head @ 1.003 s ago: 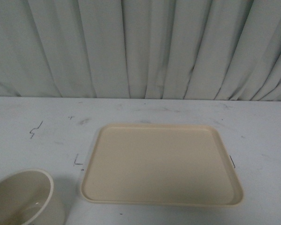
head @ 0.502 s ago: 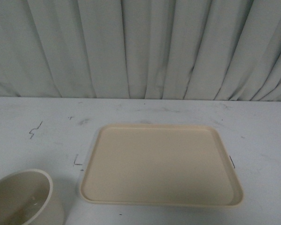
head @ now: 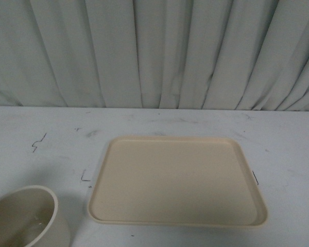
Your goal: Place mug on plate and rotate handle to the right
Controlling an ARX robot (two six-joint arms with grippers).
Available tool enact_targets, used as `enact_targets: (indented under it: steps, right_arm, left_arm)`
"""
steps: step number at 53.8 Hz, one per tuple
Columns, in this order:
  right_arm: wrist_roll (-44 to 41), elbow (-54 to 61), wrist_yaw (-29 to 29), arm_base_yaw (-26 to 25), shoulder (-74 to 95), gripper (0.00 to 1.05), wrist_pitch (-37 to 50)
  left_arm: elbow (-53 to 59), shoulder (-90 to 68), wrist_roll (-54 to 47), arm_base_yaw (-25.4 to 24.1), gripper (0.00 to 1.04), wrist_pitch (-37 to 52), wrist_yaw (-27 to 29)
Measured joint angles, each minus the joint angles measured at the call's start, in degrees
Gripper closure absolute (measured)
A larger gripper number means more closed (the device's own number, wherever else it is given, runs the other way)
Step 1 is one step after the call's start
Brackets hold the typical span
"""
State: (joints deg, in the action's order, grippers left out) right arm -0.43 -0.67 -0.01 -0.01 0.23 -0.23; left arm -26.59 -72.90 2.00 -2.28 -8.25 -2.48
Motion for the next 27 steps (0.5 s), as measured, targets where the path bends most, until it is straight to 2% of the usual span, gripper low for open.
enact_targets:
  steps: [5, 8, 9, 10, 11, 13, 27]
  right_arm:
    - [0.0, 0.0, 0.0, 0.0, 0.0, 0.06, 0.0]
    - [0.0, 0.0, 0.0, 0.0, 0.0, 0.06, 0.0]
    - [0.0, 0.0, 0.0, 0.0, 0.0, 0.06, 0.0]
    - [0.0, 0.0, 0.0, 0.0, 0.0, 0.06, 0.0]
    - [0.0, 0.0, 0.0, 0.0, 0.0, 0.06, 0.0]
    - [0.0, 0.0, 0.0, 0.0, 0.0, 0.06, 0.0]
    - [0.0, 0.0, 0.0, 0.0, 0.0, 0.06, 0.0]
  left_arm:
    - [-0.48, -3.69, -0.72, -0.09, 0.07, 1.53, 0.11]
    - [-1.46, -10.03, -1.4, 0.66, 0.07, 8.17, 1.68]
    - [-2.25, -11.61, -1.38, 1.05, 0.07, 7.61, 2.08]
    - [-2.78, -13.27, -1.6, 1.07, 0.13, 7.67, 3.04]
    - [-3.56, -15.1, -1.55, 1.29, 0.24, 7.08, 3.8]
    - [-3.8, -15.87, -1.09, 1.51, 0.35, 6.54, 3.58]
    - [-3.82, -13.73, -0.9, 2.45, 0.73, 4.44, 2.56]
